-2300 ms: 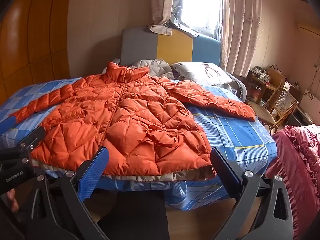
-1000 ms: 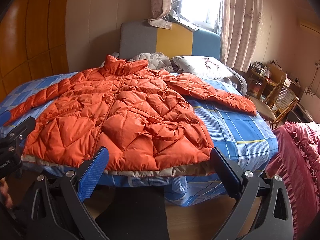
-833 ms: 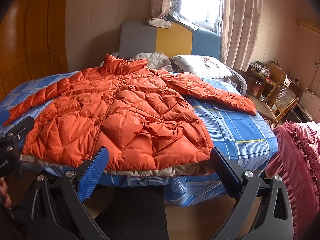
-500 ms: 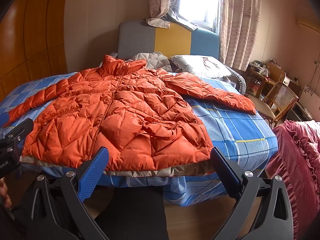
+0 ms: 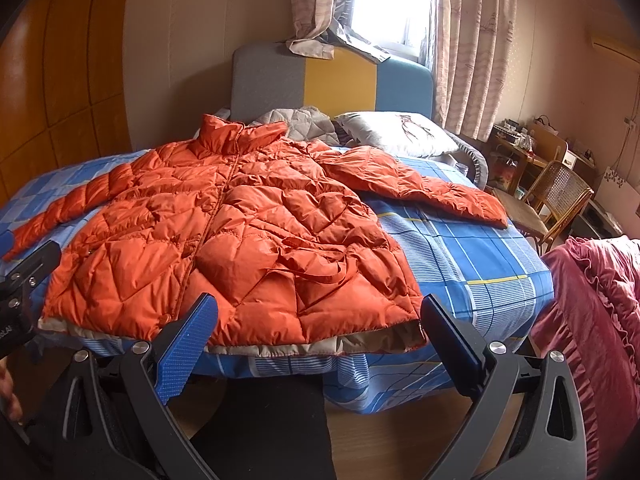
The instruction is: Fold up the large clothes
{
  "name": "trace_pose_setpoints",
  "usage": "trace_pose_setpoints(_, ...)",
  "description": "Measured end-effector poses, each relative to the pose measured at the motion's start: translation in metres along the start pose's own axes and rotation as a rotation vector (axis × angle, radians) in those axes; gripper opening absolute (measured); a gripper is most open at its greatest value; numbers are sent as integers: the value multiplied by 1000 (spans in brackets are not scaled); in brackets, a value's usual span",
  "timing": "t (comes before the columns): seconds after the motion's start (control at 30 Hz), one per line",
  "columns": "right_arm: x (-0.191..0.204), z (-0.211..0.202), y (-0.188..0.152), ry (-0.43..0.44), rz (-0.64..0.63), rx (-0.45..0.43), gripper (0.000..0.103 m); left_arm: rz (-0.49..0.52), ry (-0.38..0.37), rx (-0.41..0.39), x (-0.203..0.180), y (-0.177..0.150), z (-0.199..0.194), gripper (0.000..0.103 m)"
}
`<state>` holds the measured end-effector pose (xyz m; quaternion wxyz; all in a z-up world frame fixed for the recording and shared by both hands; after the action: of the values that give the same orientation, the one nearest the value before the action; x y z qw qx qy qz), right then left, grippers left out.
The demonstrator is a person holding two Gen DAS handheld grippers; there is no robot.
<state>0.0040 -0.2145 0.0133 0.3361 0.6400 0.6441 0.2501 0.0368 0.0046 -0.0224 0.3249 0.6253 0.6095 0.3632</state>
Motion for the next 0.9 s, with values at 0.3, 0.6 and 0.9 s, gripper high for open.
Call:
trace_pose_setpoints(0.3,-1,0,0,0,1,-1,100,-9,3,-1,1,4,-1,101)
trace_pose_setpoints(0.6,-1,0,1,2,0,-3,100,-14,0,-8,3,5,-3,101)
trace_pose_setpoints(0.9,-2,-1,3,-2,3,-3,100,-13,0,-13,3,4,-3,101)
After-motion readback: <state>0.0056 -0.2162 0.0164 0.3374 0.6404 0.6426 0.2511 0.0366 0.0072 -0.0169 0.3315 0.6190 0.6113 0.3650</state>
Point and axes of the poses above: each gripper's, at about its wrist camera, not at the fingertips, and z roughly the way its jaws point, x to its left, y to its top, the point moved 4 cm from there along z, roughly the way its jaws point, and after that the axes turned 2 degrees about y, right-handed, at the moved point
